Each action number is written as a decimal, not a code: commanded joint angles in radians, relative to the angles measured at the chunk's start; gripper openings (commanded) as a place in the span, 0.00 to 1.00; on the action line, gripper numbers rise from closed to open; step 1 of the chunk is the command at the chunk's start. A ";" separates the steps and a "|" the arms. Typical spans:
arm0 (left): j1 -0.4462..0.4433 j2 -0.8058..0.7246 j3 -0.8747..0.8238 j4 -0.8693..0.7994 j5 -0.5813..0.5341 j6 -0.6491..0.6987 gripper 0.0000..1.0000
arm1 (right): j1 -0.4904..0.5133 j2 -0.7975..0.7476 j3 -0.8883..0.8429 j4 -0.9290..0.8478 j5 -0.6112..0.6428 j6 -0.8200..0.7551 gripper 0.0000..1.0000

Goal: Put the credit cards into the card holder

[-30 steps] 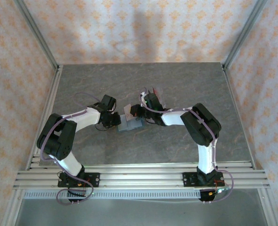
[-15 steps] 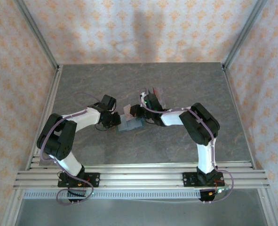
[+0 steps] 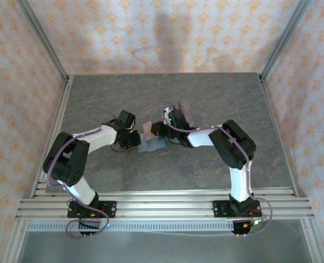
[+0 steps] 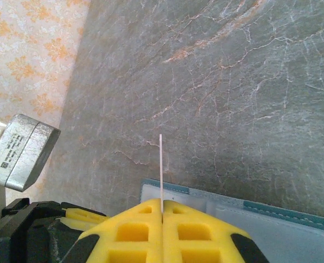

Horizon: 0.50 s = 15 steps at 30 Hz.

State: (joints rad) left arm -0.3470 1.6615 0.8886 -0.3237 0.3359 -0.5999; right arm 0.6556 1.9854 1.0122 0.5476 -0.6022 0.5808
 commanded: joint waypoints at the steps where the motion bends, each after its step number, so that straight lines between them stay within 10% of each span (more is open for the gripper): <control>1: -0.007 0.025 -0.028 -0.048 -0.024 0.023 0.17 | -0.002 0.003 -0.006 0.016 0.010 -0.016 0.00; 15: -0.007 0.026 -0.026 -0.049 -0.024 0.022 0.16 | -0.008 0.033 0.016 -0.023 0.022 -0.027 0.00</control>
State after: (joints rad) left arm -0.3470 1.6615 0.8886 -0.3237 0.3359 -0.5999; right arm 0.6525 1.9945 1.0115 0.5289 -0.5911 0.5724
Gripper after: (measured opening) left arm 0.167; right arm 0.041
